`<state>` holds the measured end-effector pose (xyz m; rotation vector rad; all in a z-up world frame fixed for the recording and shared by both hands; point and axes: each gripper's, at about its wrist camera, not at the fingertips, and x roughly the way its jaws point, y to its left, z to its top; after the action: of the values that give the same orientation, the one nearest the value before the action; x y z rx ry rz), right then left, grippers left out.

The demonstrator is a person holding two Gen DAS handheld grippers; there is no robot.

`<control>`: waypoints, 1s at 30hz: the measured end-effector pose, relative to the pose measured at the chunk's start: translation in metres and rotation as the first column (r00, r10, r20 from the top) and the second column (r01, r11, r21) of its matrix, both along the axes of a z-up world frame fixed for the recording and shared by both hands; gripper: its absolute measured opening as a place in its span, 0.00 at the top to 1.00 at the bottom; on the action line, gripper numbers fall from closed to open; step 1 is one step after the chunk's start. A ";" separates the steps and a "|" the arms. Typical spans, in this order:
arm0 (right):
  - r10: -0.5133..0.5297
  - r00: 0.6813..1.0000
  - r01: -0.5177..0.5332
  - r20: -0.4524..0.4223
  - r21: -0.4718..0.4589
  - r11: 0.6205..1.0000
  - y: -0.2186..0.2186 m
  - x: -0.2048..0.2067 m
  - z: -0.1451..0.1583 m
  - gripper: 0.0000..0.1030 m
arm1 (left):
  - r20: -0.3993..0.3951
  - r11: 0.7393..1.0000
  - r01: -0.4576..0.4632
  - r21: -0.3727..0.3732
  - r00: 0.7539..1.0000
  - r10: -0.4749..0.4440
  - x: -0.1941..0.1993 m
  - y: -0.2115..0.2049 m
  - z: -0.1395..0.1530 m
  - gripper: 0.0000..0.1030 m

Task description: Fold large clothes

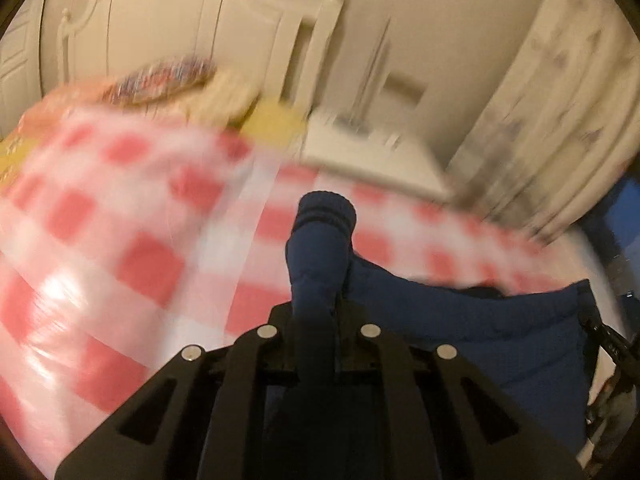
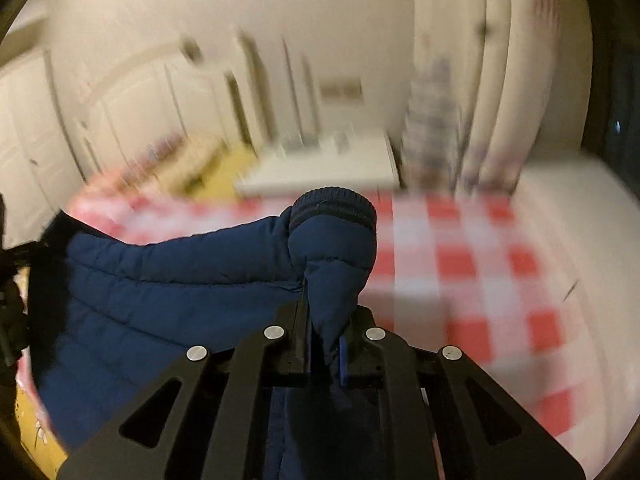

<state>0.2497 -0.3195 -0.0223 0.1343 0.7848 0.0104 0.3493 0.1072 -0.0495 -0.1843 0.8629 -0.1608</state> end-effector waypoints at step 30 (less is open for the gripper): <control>0.074 0.969 -0.079 0.236 0.011 0.997 0.115 0.006 0.089 0.04 | 0.288 0.996 -0.078 0.048 0.956 0.061 -0.056 -0.062 0.116 0.02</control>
<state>0.2558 -0.2049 0.0663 0.1198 0.5525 0.1063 0.2929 0.0455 0.0663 -0.1316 0.5707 -0.0924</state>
